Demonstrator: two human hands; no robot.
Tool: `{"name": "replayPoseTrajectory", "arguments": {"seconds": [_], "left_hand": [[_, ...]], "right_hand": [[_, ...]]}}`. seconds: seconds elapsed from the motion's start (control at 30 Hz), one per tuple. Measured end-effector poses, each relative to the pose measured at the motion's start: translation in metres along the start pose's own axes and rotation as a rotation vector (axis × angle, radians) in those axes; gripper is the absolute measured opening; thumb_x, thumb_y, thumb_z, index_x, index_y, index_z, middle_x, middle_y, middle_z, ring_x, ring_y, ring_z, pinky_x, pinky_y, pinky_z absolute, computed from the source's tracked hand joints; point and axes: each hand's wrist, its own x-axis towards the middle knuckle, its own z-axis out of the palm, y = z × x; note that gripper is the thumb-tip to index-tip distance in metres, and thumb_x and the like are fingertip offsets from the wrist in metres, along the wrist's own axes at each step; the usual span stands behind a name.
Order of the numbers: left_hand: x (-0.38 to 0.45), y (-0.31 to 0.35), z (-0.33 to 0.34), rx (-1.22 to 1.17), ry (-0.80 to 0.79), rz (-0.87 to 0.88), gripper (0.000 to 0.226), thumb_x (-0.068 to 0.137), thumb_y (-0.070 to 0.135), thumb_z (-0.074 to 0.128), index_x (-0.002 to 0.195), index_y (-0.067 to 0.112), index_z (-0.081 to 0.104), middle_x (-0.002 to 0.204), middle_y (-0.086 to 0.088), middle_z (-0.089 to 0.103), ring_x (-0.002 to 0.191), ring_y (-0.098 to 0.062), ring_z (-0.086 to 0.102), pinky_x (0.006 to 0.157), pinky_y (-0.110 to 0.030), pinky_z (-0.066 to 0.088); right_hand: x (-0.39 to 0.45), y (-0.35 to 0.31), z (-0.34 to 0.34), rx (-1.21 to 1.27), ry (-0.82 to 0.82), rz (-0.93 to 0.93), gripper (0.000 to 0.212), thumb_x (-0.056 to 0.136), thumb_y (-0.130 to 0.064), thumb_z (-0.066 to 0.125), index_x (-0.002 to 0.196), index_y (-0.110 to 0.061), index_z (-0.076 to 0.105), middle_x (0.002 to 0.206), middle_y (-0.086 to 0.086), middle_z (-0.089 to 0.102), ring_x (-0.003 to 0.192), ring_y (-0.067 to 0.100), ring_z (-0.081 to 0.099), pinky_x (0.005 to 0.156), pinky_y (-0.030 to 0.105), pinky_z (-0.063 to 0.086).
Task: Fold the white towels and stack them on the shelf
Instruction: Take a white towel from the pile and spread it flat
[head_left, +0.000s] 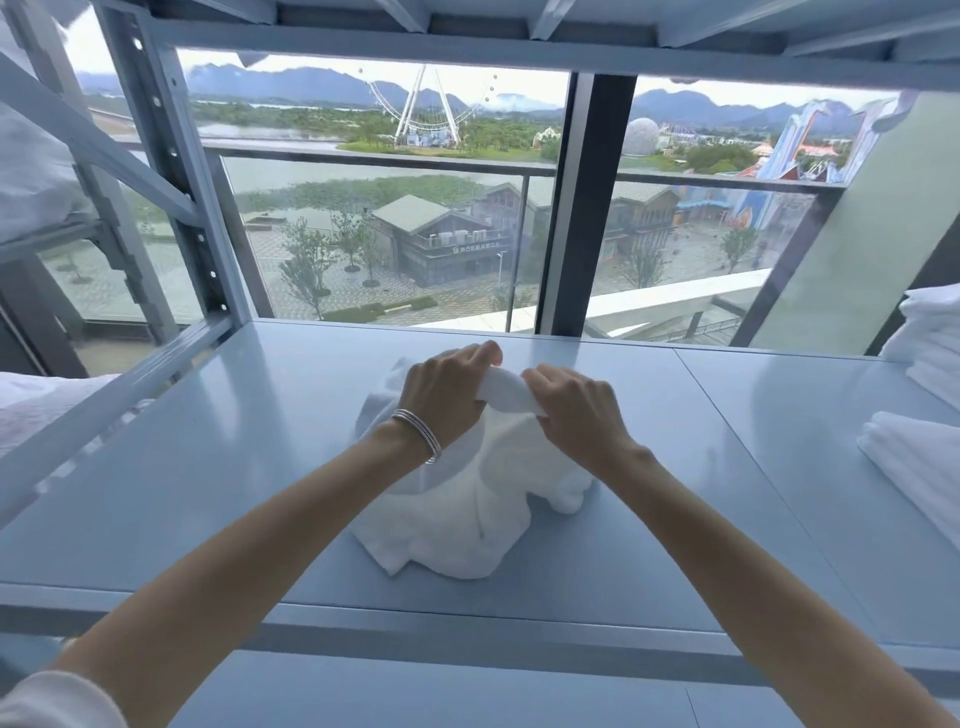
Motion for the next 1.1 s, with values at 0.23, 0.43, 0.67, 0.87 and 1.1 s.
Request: {"name": "replayPoseTrajectory", "arguments": {"seconds": [0.23, 0.43, 0.67, 0.87, 1.1], "left_hand": [[-0.010, 0.007, -0.020, -0.031, -0.092, -0.113, 0.029, 0.080, 0.022, 0.060, 0.107, 0.013, 0.055, 0.100, -0.004, 0.066, 0.088, -0.032, 0.061, 0.066, -0.031, 0.036], [-0.006, 0.010, -0.080, -0.370, 0.035, -0.286, 0.021, 0.080, 0.021, 0.067, 0.093, 0.010, 0.056, 0.076, -0.001, 0.054, 0.071, -0.022, 0.048, 0.062, -0.030, 0.032], [-0.050, -0.091, -0.111, 0.042, -0.051, -0.539, 0.025, 0.083, 0.021, 0.058, 0.102, 0.005, 0.052, 0.092, -0.016, 0.063, 0.088, -0.035, 0.059, 0.069, -0.034, 0.040], [-0.140, -0.179, -0.089, 0.208, -0.357, -0.745, 0.022, 0.082, 0.022, 0.055, 0.100, 0.011, 0.050, 0.096, -0.016, 0.062, 0.092, -0.037, 0.060, 0.071, -0.036, 0.046], [-0.170, -0.179, -0.061, 0.309, -0.202, -0.369, 0.055, 0.066, 0.015, 0.072, 0.114, 0.022, 0.045, 0.111, -0.005, 0.058, 0.090, -0.029, 0.062, 0.060, -0.034, 0.051]], "right_hand": [[0.026, 0.038, -0.055, -0.080, 0.255, -0.045, 0.023, 0.074, 0.009, 0.063, 0.084, -0.011, 0.063, 0.079, 0.004, 0.063, 0.070, 0.026, 0.061, 0.047, 0.025, 0.042], [0.084, 0.007, -0.048, -0.032, 0.542, -0.206, 0.024, 0.071, 0.009, 0.065, 0.084, -0.011, 0.062, 0.080, 0.004, 0.065, 0.069, 0.022, 0.062, 0.046, 0.022, 0.043], [0.146, -0.107, 0.027, 0.157, 0.450, -0.352, 0.024, 0.077, -0.008, 0.041, 0.081, -0.008, 0.065, 0.076, 0.007, 0.063, 0.063, 0.025, 0.062, 0.039, 0.026, 0.042], [0.119, -0.178, 0.112, 0.208, -0.150, -0.435, 0.024, 0.082, -0.015, 0.047, 0.103, -0.022, 0.058, 0.095, 0.007, 0.061, 0.086, 0.029, 0.062, 0.065, 0.038, 0.052], [0.110, -0.191, 0.115, 0.041, -0.237, -0.508, 0.040, 0.085, -0.013, 0.038, 0.119, -0.021, 0.057, 0.108, 0.007, 0.062, 0.100, 0.028, 0.059, 0.080, 0.038, 0.046]]}}
